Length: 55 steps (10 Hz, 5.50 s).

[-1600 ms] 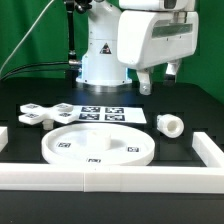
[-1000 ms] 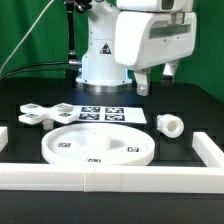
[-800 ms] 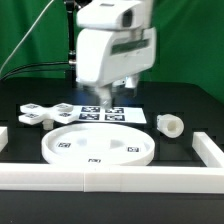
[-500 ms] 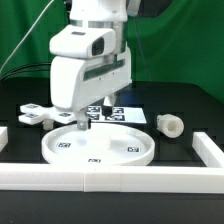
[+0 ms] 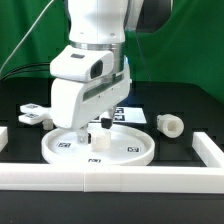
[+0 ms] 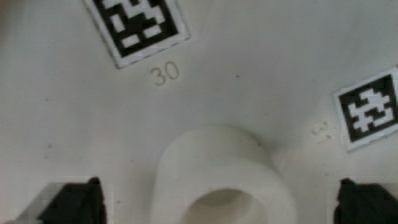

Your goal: Assemble round table

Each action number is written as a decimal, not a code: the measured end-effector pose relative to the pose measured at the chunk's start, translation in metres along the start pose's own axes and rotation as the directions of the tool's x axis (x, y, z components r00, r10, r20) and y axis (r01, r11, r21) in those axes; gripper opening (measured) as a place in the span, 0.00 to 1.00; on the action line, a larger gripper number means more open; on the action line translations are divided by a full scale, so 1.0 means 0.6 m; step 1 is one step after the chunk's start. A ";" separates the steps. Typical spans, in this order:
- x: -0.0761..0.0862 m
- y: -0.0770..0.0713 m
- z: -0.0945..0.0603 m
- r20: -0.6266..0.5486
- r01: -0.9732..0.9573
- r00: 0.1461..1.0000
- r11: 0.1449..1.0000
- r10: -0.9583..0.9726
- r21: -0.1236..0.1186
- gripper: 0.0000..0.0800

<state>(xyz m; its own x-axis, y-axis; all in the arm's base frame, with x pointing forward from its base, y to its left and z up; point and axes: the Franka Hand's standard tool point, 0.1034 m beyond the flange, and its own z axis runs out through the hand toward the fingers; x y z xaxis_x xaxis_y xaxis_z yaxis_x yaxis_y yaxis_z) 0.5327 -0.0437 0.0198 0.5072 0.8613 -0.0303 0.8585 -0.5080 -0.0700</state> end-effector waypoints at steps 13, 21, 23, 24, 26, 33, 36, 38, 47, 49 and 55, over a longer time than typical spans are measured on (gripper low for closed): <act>0.025 -0.002 0.007 -0.002 0.034 0.999 0.999 -0.034 -0.003 0.51; 0.120 -0.017 0.006 -0.040 0.116 0.992 0.993 -0.117 -0.021 0.51; 0.128 -0.019 0.005 -0.043 0.124 0.991 0.992 -0.124 -0.021 0.51; 0.131 -0.021 0.005 -0.042 0.119 0.992 0.993 -0.119 -0.019 0.51; 0.136 -0.025 0.006 -0.040 0.096 0.995 0.995 -0.096 -0.020 0.51; 0.127 -0.026 -0.013 -0.045 0.056 0.997 0.998 -0.058 -0.034 0.81; 0.115 -0.061 -0.055 -0.050 -0.135 0.990 0.990 0.133 -0.043 0.81; 0.134 -0.101 -0.074 -0.061 -0.313 0.949 0.949 0.310 -0.044 0.81; 0.207 -0.171 -0.081 0.092 -0.457 0.886 0.889 0.455 0.005 0.81; 0.201 -0.204 -0.070 0.199 -0.515 0.834 0.855 0.516 -0.058 0.81; 0.194 -0.225 -0.050 0.539 -0.518 0.694 0.851 0.478 -0.087 0.81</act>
Offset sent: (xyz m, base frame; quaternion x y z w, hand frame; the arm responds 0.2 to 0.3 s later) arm -0.0004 -0.0007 0.0043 0.0076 -0.0029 0.0193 0.9998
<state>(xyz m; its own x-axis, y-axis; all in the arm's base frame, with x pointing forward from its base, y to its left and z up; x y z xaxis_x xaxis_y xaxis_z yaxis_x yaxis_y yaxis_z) 0.4782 0.1246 0.0556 0.7212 0.3604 -0.5915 0.4743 -0.8793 0.0426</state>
